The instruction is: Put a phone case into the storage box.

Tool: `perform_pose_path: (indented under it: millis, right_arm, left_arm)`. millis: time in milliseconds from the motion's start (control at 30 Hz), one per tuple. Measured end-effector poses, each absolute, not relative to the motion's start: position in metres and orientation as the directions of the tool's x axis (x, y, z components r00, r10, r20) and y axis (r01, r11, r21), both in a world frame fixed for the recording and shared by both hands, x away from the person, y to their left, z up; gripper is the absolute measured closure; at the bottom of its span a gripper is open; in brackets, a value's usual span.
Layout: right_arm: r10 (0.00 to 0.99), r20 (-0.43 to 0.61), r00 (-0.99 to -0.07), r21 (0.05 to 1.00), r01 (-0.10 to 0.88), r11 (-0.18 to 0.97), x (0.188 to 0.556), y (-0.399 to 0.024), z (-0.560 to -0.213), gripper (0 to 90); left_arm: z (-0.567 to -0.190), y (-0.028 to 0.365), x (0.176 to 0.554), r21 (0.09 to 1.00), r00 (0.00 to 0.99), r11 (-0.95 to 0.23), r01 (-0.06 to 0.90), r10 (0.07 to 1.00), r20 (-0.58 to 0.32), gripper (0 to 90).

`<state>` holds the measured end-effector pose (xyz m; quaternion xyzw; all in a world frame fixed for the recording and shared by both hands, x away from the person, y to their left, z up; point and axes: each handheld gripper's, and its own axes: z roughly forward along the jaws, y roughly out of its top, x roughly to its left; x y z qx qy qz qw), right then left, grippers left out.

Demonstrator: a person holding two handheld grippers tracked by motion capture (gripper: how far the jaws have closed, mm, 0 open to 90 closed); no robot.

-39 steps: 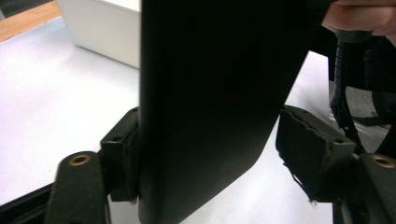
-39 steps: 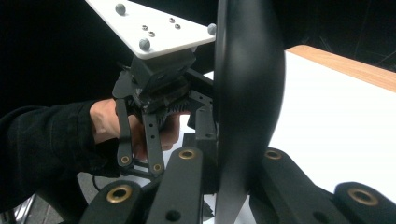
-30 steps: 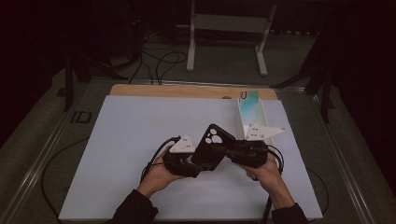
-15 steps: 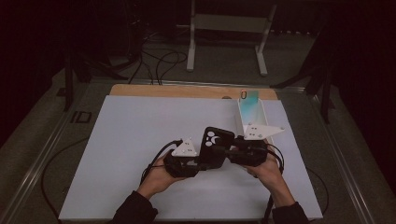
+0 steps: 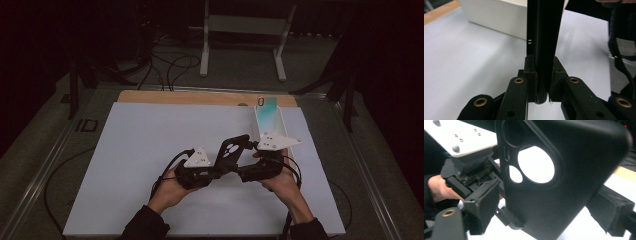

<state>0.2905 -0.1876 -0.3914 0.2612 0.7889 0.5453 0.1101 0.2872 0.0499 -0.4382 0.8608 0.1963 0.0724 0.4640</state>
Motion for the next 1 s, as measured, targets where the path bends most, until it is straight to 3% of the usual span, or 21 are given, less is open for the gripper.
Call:
perform_pose_path:
  millis: [300,1000]
  right_arm:
    - [0.568,0.153,-0.809,0.909,0.34,0.239,0.2913,-0.1902,-0.3926,9.0]
    - [0.637,0.183,-0.749,0.913,0.369,0.172,0.2916,-0.1822,-0.3833,9.0]
  left_arm:
    - [-0.4393,0.0529,0.2905,0.827,0.879,-0.467,0.312,0.472,-0.066,80.5]
    - [-0.4397,0.0506,0.2893,0.823,0.811,-0.431,0.369,0.582,-0.058,80.5]
